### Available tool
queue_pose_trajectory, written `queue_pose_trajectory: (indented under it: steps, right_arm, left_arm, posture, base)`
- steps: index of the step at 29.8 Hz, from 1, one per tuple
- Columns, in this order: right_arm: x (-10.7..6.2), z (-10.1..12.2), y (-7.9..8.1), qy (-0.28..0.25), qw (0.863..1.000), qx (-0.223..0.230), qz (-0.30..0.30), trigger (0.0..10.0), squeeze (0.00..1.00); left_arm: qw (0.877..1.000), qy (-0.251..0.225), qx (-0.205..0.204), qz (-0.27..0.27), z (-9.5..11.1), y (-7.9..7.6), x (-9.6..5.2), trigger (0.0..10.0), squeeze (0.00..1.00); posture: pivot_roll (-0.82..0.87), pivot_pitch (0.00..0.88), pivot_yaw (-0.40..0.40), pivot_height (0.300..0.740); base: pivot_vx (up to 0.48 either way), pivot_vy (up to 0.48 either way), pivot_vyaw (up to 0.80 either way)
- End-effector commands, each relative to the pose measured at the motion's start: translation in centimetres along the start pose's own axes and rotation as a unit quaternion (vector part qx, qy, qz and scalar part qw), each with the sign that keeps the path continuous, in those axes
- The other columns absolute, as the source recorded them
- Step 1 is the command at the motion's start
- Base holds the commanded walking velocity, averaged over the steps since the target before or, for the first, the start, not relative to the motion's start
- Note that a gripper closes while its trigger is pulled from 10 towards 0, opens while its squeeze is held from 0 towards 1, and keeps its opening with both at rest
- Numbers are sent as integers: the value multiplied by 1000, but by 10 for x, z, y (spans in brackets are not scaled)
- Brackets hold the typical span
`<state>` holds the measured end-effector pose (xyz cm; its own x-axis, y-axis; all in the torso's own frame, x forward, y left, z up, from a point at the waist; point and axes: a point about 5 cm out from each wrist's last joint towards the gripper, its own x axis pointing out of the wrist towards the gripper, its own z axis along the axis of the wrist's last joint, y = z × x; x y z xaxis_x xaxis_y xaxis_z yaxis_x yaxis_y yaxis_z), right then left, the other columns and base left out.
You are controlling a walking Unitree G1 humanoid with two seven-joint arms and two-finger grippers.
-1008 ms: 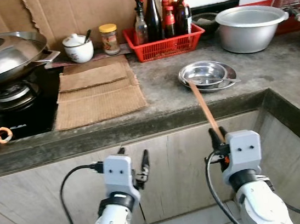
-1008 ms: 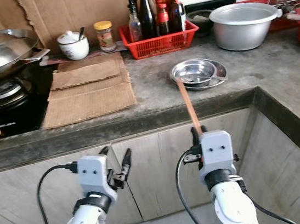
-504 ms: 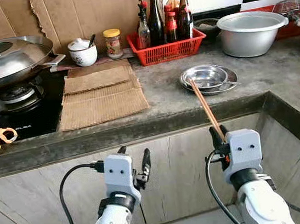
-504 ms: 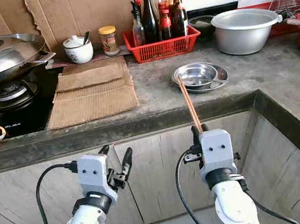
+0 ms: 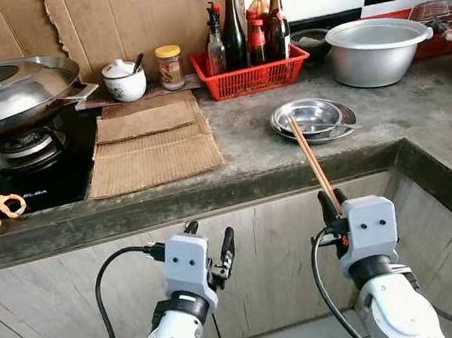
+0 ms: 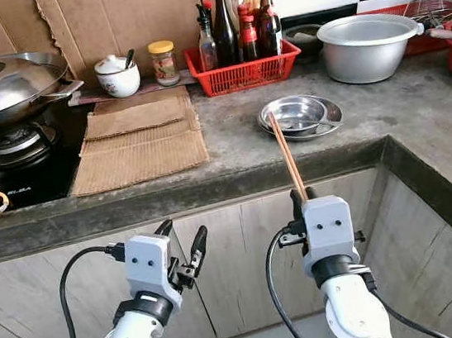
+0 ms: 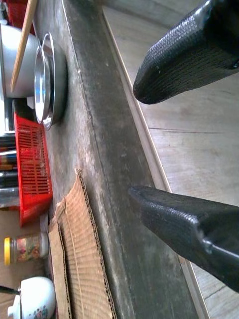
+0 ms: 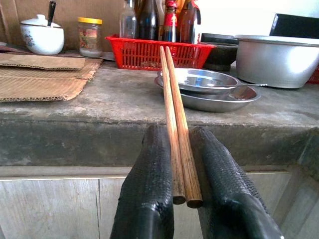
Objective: Kitchen organization
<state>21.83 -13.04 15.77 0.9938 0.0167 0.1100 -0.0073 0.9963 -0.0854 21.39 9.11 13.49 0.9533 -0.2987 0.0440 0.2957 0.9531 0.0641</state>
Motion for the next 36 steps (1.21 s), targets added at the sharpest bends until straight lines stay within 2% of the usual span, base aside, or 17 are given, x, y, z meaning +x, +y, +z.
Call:
queue_pose_trajectory:
  steps: [1,8,36]
  right_arm:
    - [-1,6,1,-14,1000,1,1,10000,0]
    - [-3,2,0,-6,1000,-2,0,10000,0]
    - [-3,-4,-1,10,1000,-7,-8,10000,0]
  left_arm:
    - [1000,3,1,-5,-2,-3,-1,10000,0]
    - [1000,10,-2,-10,-5,-6,-4,10000,0]
    - [1000,17,-1,-10,-9,-5,-3,10000,0]
  posture:
    - [98,0,-10,740]
    - [95,0,-9,740]
    - [95,1,-7,740]
  base:
    - [0,0,0]
    - [0,0,0]
    - [-268,0,0]
